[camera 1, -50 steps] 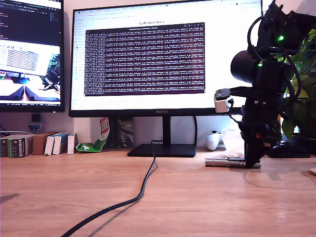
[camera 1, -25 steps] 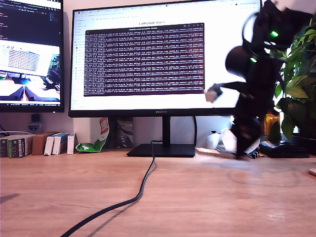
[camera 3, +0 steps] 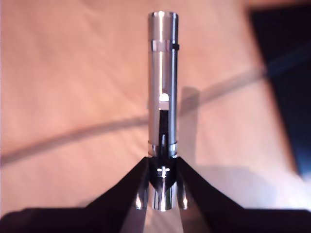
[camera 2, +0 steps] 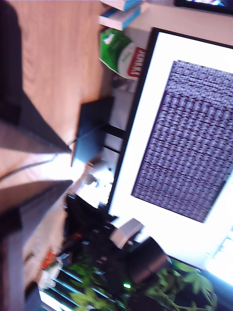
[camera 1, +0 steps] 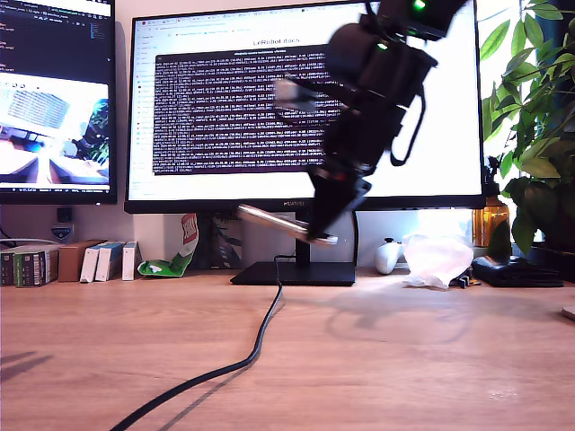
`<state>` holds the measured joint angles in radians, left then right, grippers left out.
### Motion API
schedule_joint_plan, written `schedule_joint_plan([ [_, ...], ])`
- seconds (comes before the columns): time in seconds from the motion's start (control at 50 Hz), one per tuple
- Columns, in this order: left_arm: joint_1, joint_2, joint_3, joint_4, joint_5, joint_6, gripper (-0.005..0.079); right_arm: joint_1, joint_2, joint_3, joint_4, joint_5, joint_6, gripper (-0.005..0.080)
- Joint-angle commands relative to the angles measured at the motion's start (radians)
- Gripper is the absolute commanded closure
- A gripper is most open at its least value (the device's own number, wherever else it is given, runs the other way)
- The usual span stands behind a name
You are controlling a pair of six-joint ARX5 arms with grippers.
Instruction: Pick the metallic laser pointer with your right arm, pass it to your left arm, then place it down to the left side of the table
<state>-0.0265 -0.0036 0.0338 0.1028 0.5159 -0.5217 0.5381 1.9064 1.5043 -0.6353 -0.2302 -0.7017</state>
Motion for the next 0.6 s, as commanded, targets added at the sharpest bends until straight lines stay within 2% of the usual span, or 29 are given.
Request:
schedule_joint_plan([
  [0.0,-0.002,-0.002,0.006,0.026,0.002,-0.021,0.0558,0.041,-0.08,0.003,0.003,-0.023,0.027,0.0765],
  [0.08,-0.002,-0.002,0.006,0.06,0.004,-0.072,0.0505,0.084,-0.115,0.003,0.01,-0.053,0.053,0.0765],
  [0.2,-0.002,-0.002,0.006,0.101,0.01,-0.109,0.0498,0.137,-0.185,0.003,0.027,-0.074,0.098,0.0765],
  [0.26,-0.002,-0.002,0.006,0.125,0.032,-0.129,0.0469,0.159,-0.218,0.003,0.04,-0.098,0.114,0.0765],
  [0.44,-0.002,0.014,0.006,0.175,0.069,-0.258,0.0405,0.219,-0.314,0.003,0.071,-0.139,0.16,0.0765],
  [0.58,-0.002,0.029,0.006,0.304,0.073,-0.367,0.0395,0.266,-0.345,0.003,0.096,-0.166,0.199,0.0765],
])
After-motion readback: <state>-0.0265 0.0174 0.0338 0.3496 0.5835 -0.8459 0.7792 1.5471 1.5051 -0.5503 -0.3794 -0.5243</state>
